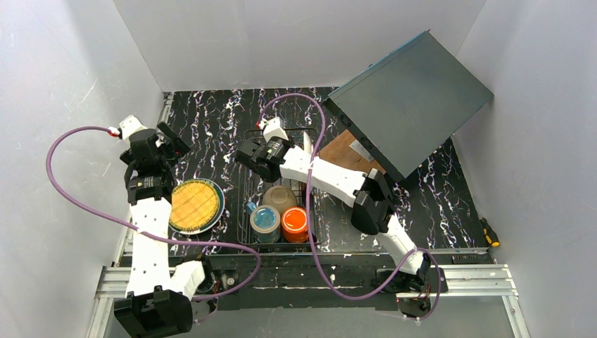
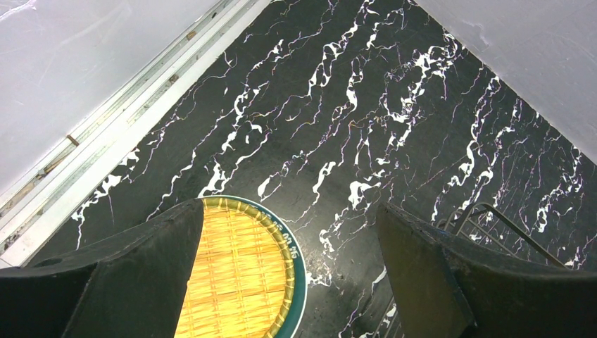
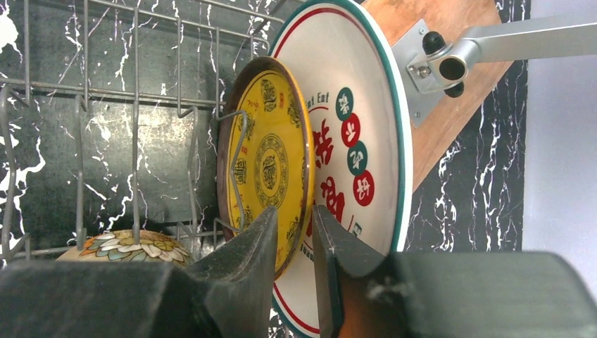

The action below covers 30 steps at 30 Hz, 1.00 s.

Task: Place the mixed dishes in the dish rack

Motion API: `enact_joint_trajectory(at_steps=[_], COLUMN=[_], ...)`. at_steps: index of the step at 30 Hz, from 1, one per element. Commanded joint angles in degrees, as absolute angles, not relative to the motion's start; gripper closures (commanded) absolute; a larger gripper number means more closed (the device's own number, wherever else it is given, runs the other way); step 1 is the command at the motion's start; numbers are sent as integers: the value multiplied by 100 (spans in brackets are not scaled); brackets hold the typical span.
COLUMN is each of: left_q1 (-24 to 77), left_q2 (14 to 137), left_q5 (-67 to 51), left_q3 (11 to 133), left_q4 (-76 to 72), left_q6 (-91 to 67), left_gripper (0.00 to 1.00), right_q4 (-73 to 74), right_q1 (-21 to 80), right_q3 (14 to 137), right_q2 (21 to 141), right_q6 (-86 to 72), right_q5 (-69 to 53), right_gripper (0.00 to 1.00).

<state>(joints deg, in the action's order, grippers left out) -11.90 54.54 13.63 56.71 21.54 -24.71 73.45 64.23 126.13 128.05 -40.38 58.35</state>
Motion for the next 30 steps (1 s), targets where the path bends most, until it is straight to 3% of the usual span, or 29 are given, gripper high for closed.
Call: enact_joint_trajectory(at_steps=[1,15,21,28,30], left_q1=[-1219,-1221,-1217,-1148,-1086], left_q2=[5350,5460,5703,6061,6193], left_q5=[1347,1230,1072,780,708], left_q3=[5615,5599,5607,5625,5643], left_q4=[2234,2232,2255,2292,2325], left_q6=[-2488,-2514,-2522,-2559,-2534], left_gripper=[9,9,9,9,9], right_q4=[7247,6464,5827,4750,4284], right_q1=[6407,6551,6755,6776,6773], right_q3=[12544,12830,12753,11459,10842], right_q2=[12850,12062,11360,10260,9895], right_q6=[-4216,-3123,-2544,-2066,-2016], right_q5=[5734,4942,4343,2891,2585], right_gripper=[66,60,44,6,2])
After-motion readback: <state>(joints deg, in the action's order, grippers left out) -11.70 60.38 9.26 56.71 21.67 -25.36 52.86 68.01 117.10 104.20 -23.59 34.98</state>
